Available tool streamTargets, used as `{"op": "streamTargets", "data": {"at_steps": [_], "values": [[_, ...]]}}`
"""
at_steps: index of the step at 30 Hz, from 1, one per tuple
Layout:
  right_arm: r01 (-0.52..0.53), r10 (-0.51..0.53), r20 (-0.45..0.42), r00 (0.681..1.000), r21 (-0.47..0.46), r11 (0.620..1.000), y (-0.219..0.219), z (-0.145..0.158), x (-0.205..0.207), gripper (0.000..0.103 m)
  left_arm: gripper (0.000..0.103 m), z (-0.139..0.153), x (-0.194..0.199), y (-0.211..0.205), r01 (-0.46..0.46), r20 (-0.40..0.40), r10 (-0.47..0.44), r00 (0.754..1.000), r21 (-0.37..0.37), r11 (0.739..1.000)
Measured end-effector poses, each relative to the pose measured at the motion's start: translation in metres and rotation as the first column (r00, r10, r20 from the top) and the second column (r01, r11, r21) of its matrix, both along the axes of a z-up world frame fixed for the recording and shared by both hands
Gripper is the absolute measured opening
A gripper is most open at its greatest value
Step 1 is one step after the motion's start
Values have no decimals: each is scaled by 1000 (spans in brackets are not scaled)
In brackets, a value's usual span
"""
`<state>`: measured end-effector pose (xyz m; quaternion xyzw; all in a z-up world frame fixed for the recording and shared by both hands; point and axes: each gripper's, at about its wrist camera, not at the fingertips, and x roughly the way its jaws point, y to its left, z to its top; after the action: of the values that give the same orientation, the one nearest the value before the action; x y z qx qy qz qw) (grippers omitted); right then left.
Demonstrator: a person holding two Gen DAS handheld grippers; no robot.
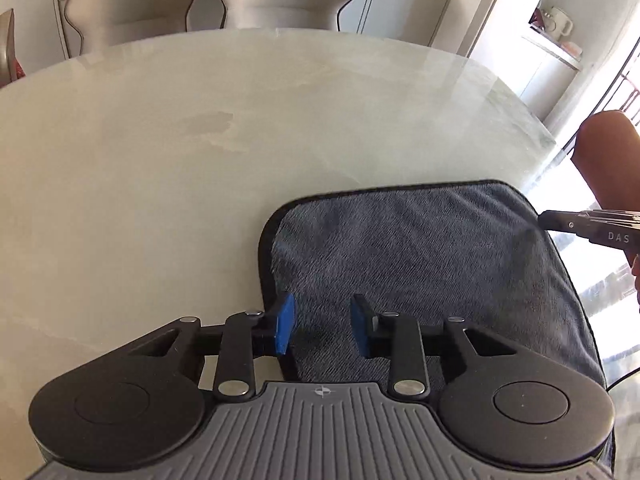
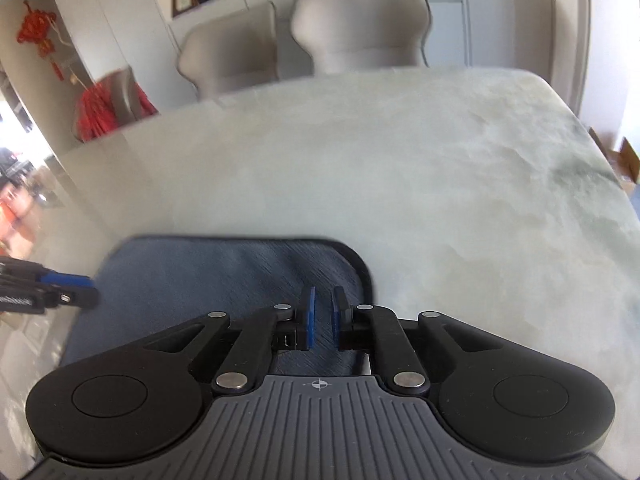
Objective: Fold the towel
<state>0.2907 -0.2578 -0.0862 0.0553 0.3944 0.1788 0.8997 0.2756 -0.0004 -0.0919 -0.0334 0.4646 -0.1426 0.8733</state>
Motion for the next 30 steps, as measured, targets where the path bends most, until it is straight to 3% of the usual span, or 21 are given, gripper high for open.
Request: {"op": "streamTargets", "data": {"at_steps": [4, 6, 10, 16, 19, 22, 23, 27, 30], "values": [[-30, 30, 5, 1000, -19, 999, 23, -1, 12, 10, 33, 4, 9, -18, 2, 38, 1, 999, -93, 996], [-53, 53, -2, 999, -16, 998, 33, -5, 15, 10, 35, -2, 17, -25, -6, 29, 9, 1000, -105, 994], [-36, 35, -18, 999, -55, 998, 39, -14, 24, 10, 35, -17, 28, -31, -29, -9, 28, 1000, -58, 998], [21, -21, -2, 1000, -57, 998, 4, -21, 27, 4, 32, -22, 29, -9, -52, 18, 52, 998, -23, 998], [43, -43, -19, 999, -16, 999, -11, -23, 31, 0, 25, -22, 32, 5, -56, 11, 56, 998, -37, 998], [47, -47, -18, 999, -19, 999, -13, -23, 31, 0, 18, -20, 35, 9, -66, 13, 66, 998, 12, 998], [48, -48, -13, 999, -27, 998, -12, -21, 28, 4, 19, -19, 35, 10, -74, 8, 73, 997, 16, 997], [-20, 20, 0, 1000, 25, 999, 1, -7, 10, 6, 46, -11, 26, 4, -73, 26, 73, 997, -9, 997], [-140, 141, -42, 989, 5, 990, 24, -10, -4, 6, 48, -6, 12, -10, -17, 57, 20, 998, -40, 999]]}}
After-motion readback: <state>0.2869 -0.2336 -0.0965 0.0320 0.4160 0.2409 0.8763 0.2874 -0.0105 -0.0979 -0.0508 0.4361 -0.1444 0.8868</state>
